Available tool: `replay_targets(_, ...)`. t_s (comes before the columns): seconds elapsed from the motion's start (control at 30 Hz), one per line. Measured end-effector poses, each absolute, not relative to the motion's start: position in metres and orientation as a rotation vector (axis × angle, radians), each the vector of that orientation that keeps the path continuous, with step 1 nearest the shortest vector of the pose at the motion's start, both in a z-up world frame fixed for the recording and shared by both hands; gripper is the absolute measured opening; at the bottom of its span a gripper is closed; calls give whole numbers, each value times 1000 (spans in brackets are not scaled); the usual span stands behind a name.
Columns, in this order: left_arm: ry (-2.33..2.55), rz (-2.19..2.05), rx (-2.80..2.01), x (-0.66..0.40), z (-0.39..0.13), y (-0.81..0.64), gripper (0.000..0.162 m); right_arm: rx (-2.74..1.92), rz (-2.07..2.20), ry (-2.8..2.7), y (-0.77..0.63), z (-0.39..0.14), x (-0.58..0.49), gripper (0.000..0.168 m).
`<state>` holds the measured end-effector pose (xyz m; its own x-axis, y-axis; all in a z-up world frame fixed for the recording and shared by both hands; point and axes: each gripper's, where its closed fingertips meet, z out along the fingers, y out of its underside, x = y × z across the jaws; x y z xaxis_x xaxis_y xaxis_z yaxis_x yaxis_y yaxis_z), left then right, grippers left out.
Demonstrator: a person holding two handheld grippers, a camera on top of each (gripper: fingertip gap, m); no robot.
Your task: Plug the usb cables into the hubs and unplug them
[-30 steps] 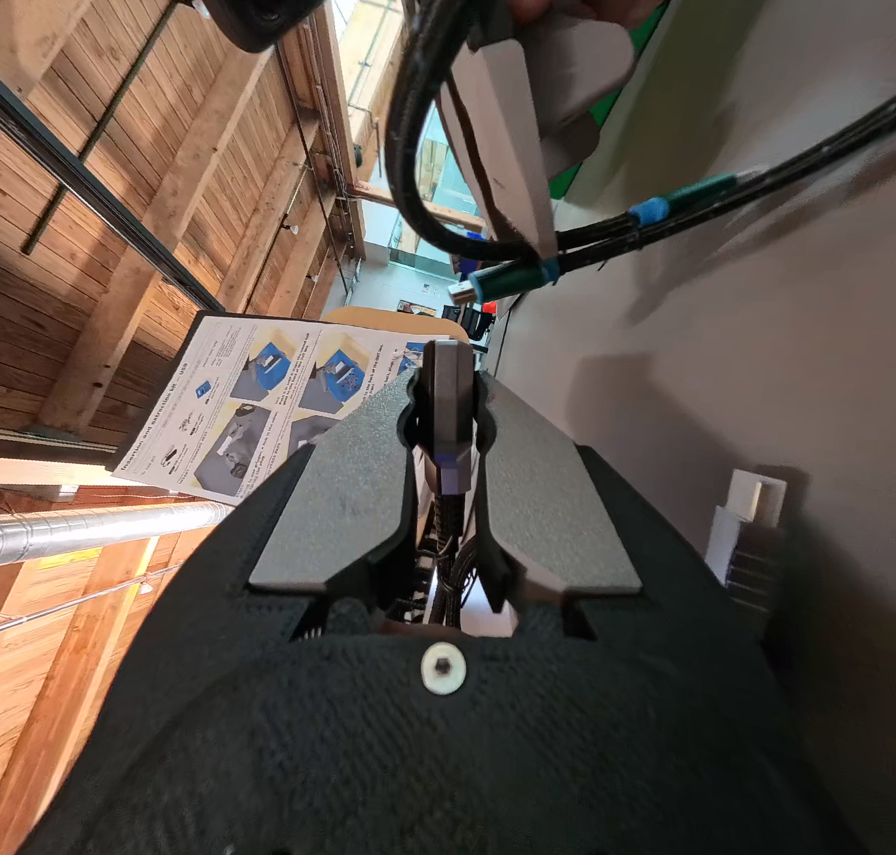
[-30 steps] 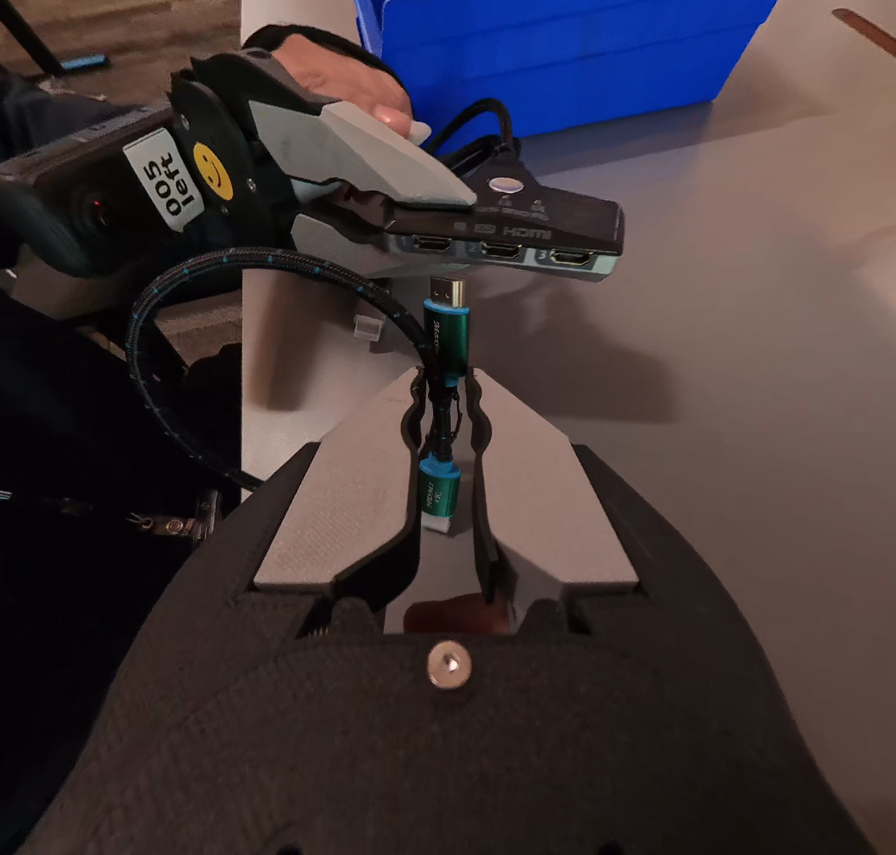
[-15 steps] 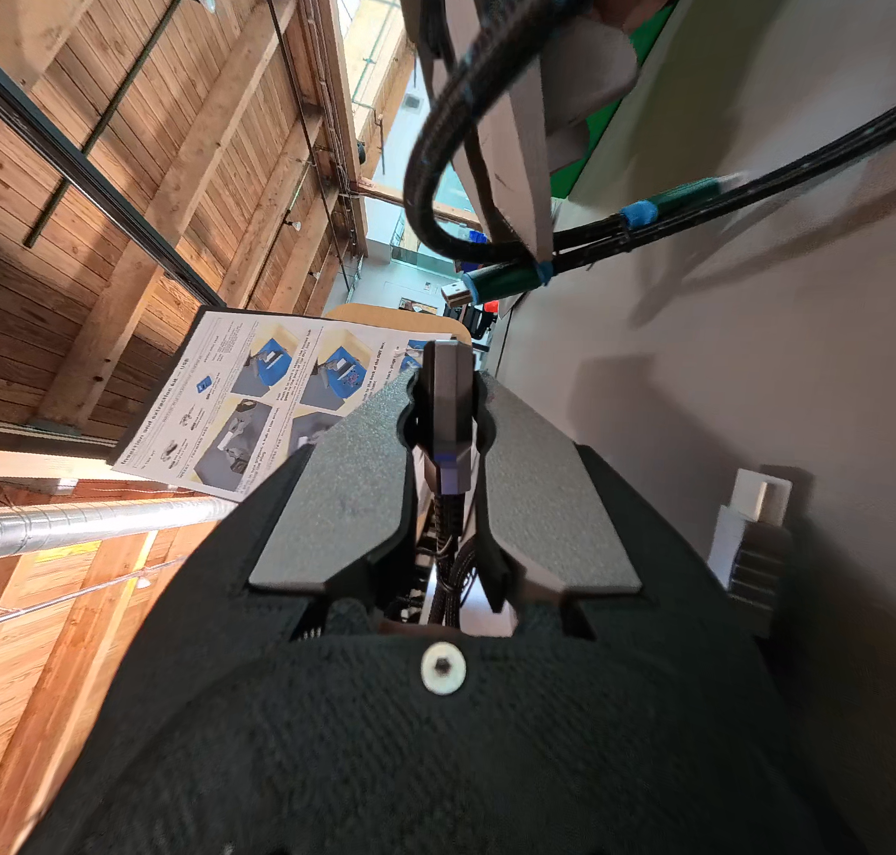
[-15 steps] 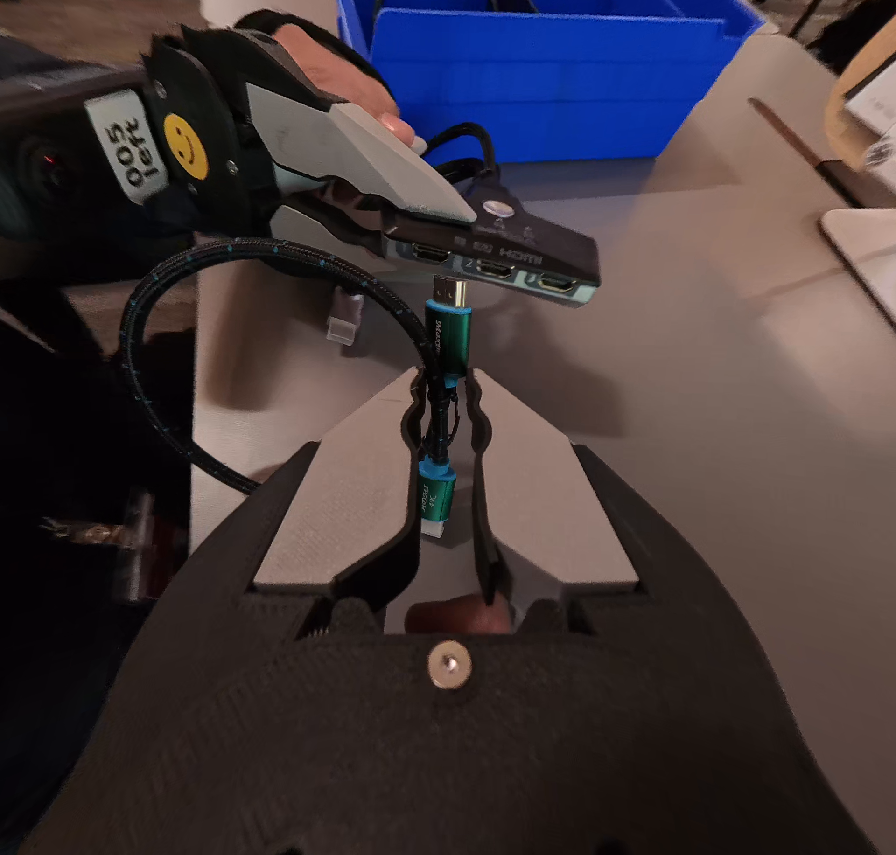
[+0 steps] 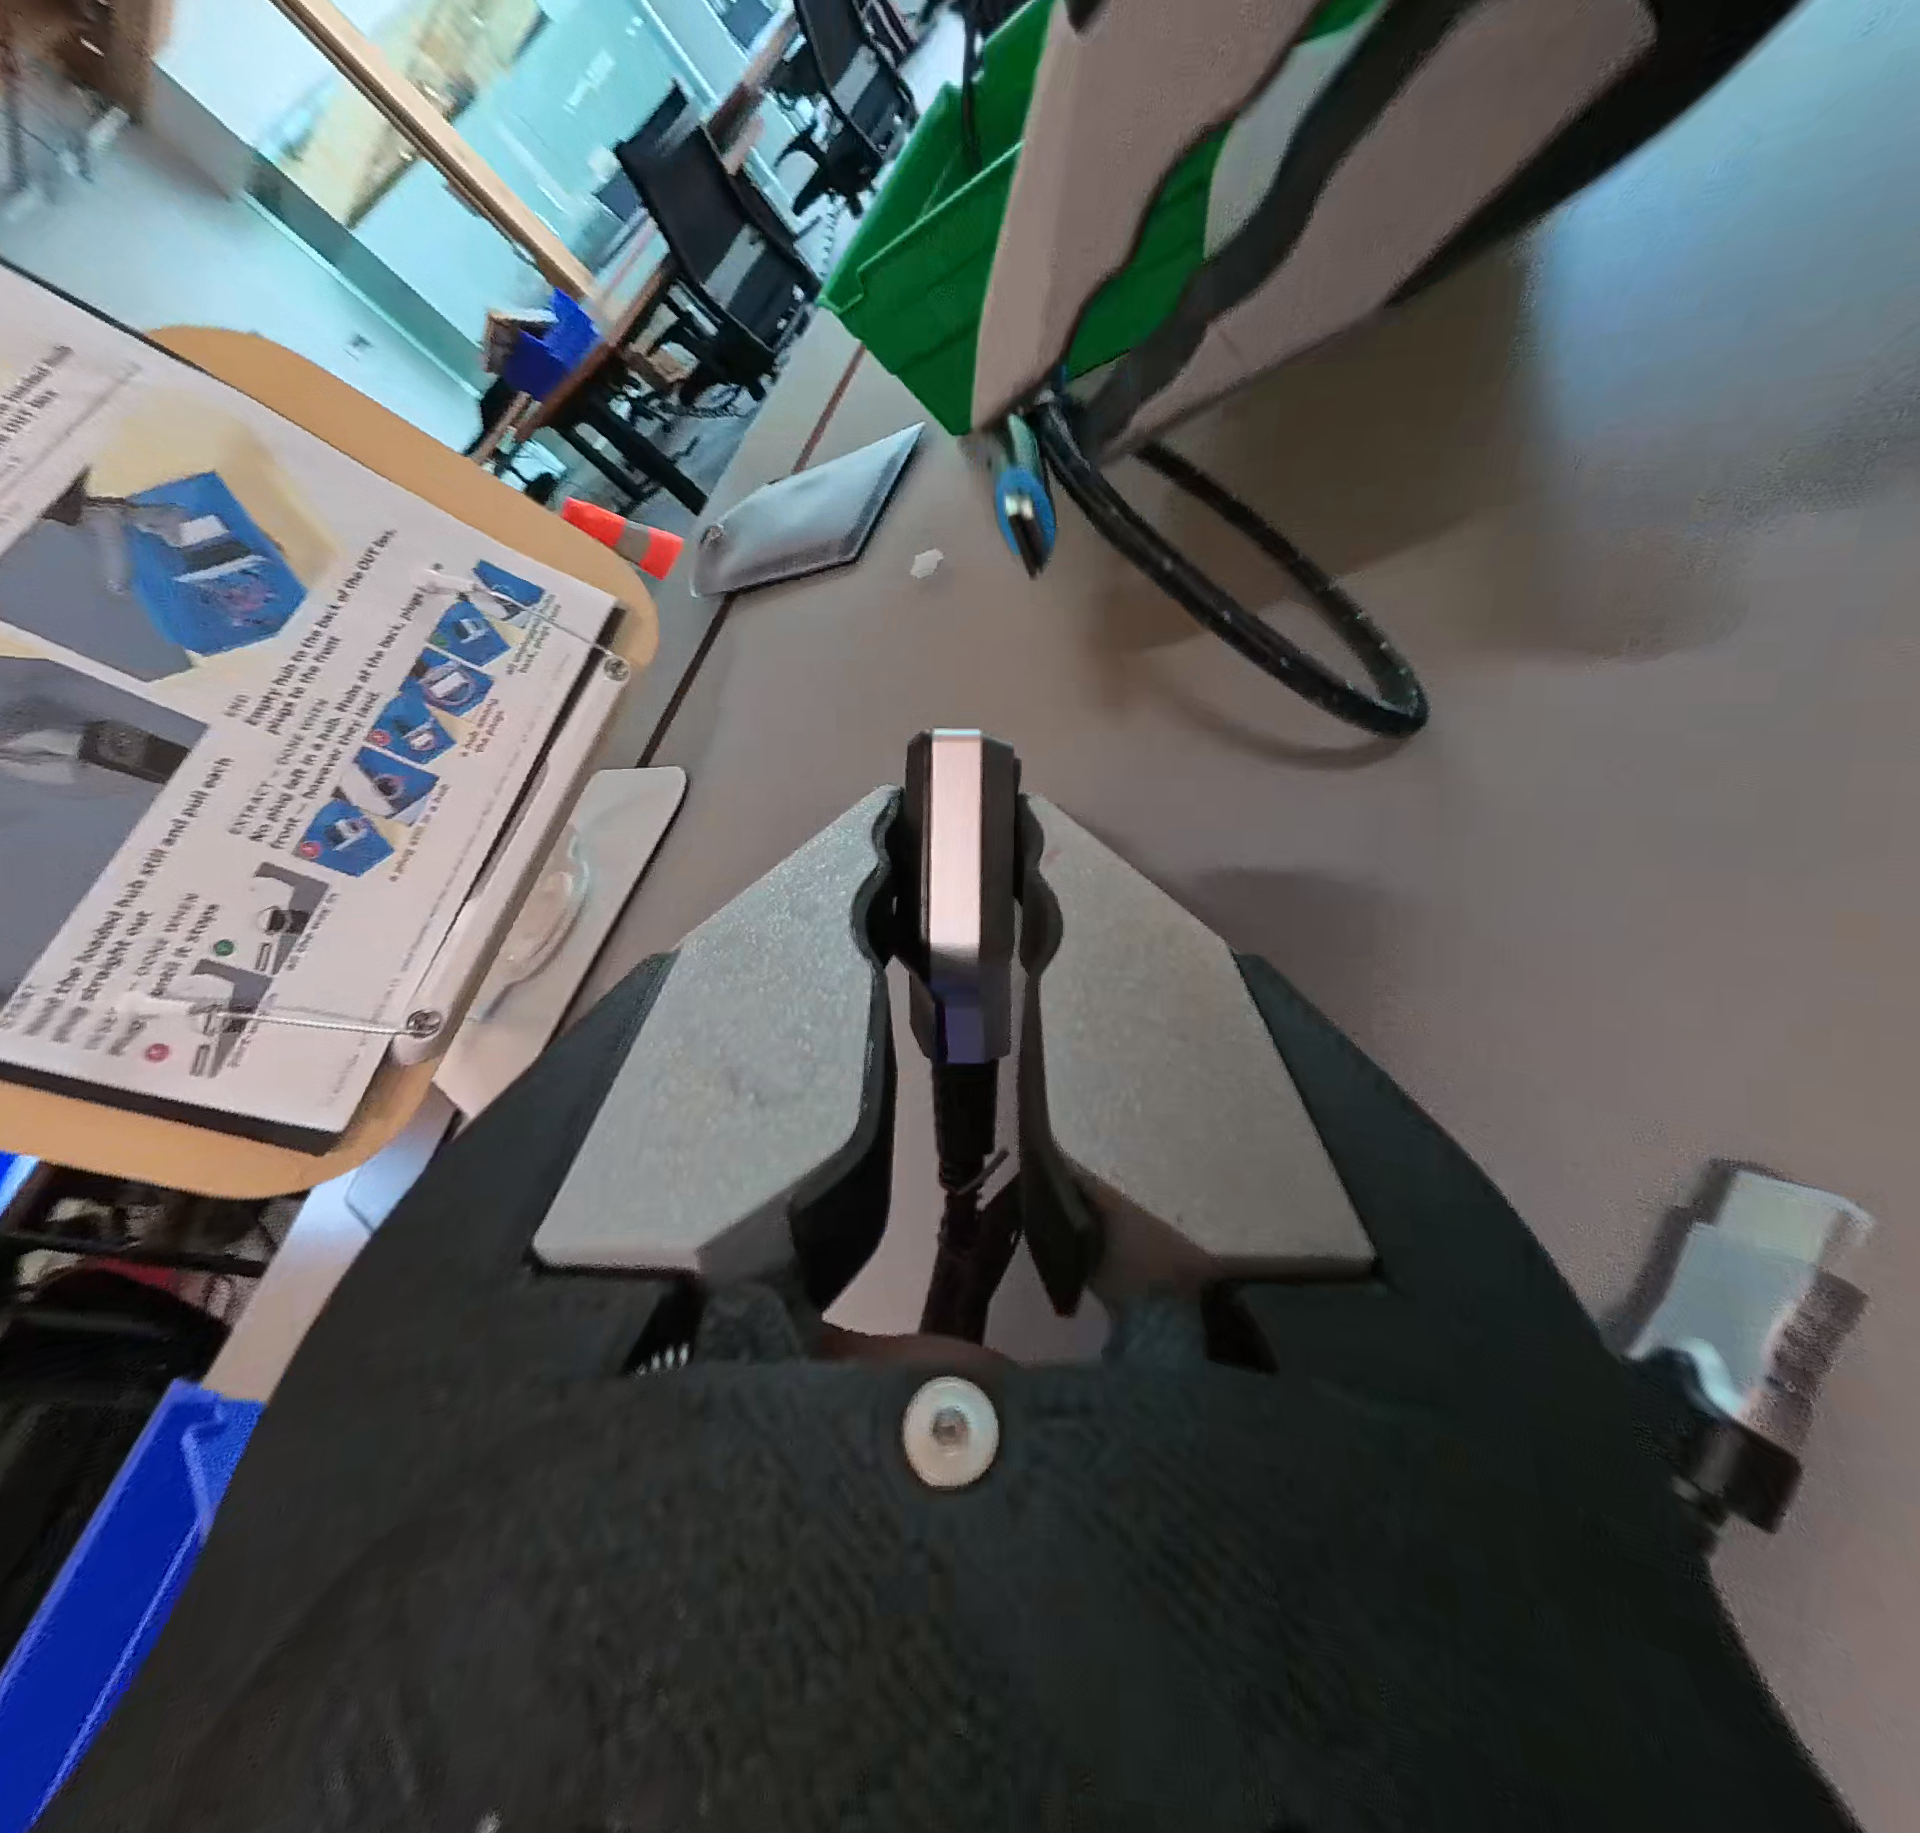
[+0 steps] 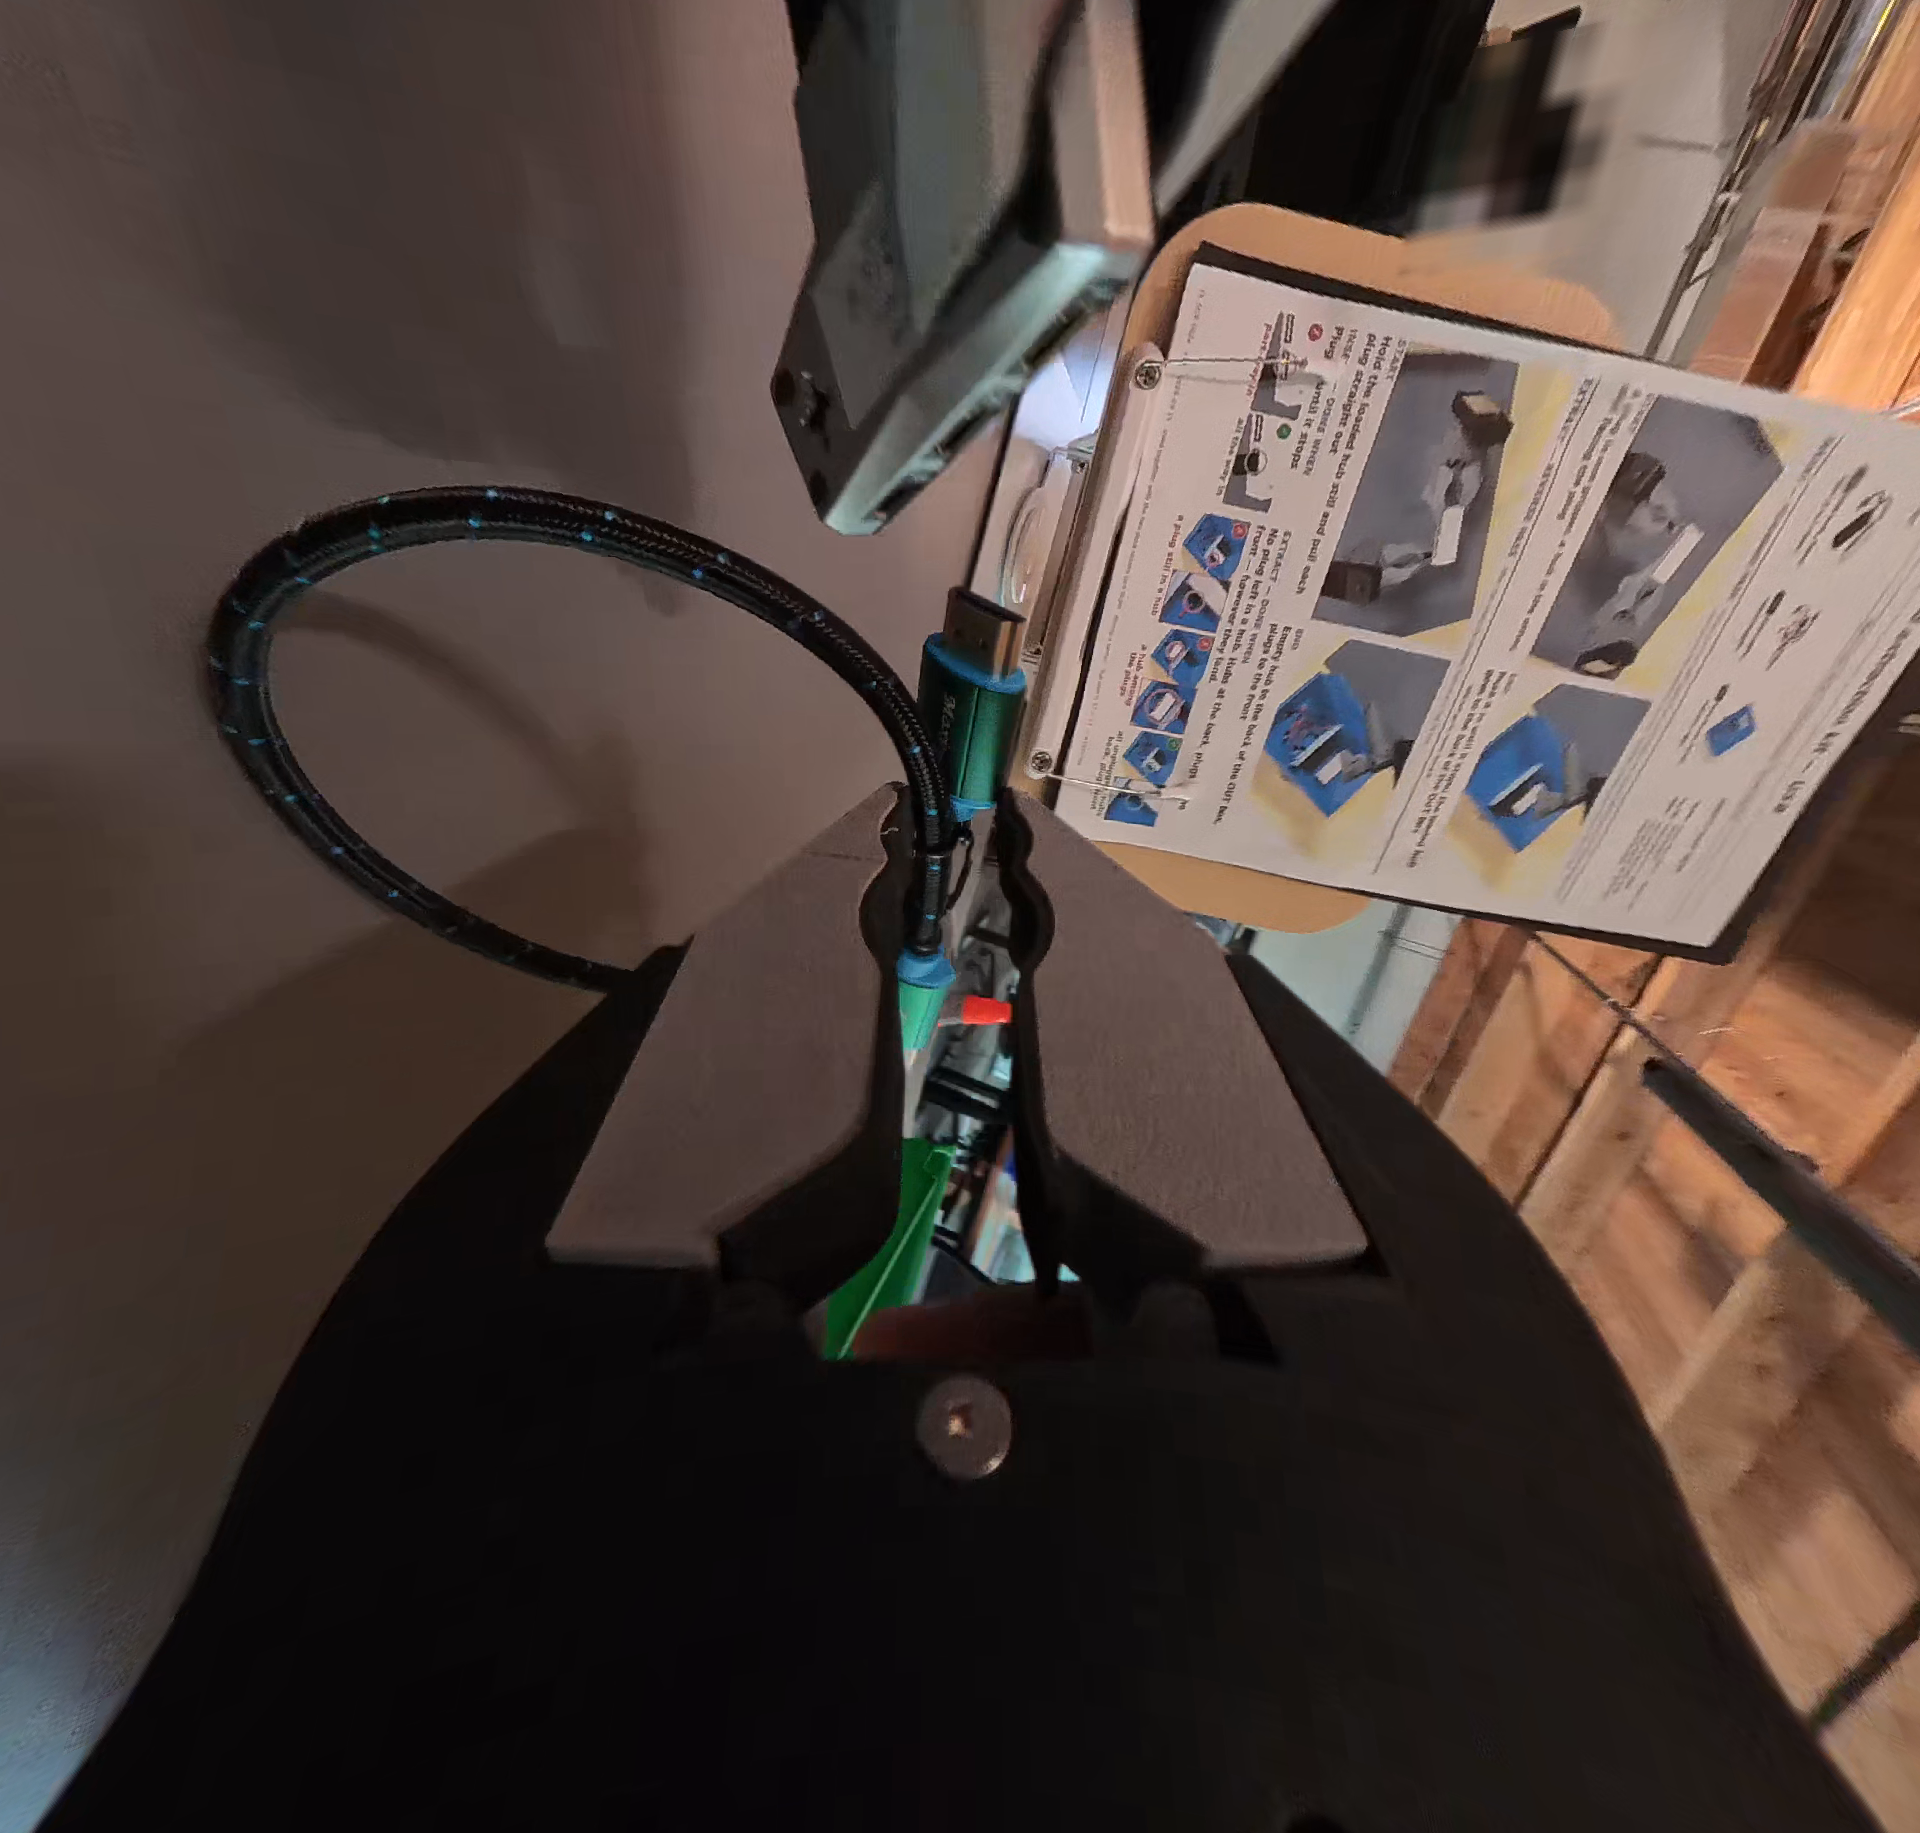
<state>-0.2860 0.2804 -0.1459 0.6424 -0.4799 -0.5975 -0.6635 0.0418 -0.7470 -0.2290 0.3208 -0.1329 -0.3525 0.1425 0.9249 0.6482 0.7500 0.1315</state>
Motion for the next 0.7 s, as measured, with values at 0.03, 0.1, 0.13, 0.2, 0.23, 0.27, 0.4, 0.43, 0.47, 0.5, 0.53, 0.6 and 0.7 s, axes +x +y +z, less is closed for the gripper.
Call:
replay_targets(0.03,972,172,-1615,-284,-144,282,17,-590,-624,-1887,320,-133,-230,12)
replay_targets(0.1,984,199,-1648,-284,-143,287,18,-568,-676,-1872,320,-132,-232,12)
replay_targets(0.13,1000,220,-1667,-284,-145,288,17,-565,-698,-1863,321,-131,-233,12)
replay_targets(0.2,1031,241,-1700,-282,-150,289,17,-575,-738,-1858,324,-131,-233,13)
replay_targets(0.23,1043,238,-1713,-281,-151,289,18,-577,-754,-1859,325,-131,-233,13)
replay_targets(0.27,1052,228,-1727,-279,-153,289,18,-572,-768,-1857,326,-131,-234,12)
replay_targets(0.4,1058,98,-1815,-273,-156,289,18,-531,-815,-1866,323,-132,-239,13)
replay_targets(0.43,1050,52,-1843,-272,-156,289,18,-517,-824,-1871,322,-132,-241,13)
replay_targets(0.47,1046,8,-1869,-271,-156,290,18,-507,-833,-1878,320,-133,-242,13)
replay_targets(0.5,1042,-30,-1893,-270,-155,290,18,-499,-842,-1884,320,-133,-243,13)
replay_targets(0.53,1042,-61,-1910,-269,-155,290,18,-491,-850,-1888,320,-134,-244,12)
replay_targets(0.6,1051,-97,-1931,-268,-156,290,18,-482,-872,-1900,320,-134,-244,12)
replay_targets(0.7,1063,-124,-1942,-266,-157,289,18,-469,-896,-1919,321,-136,-242,12)
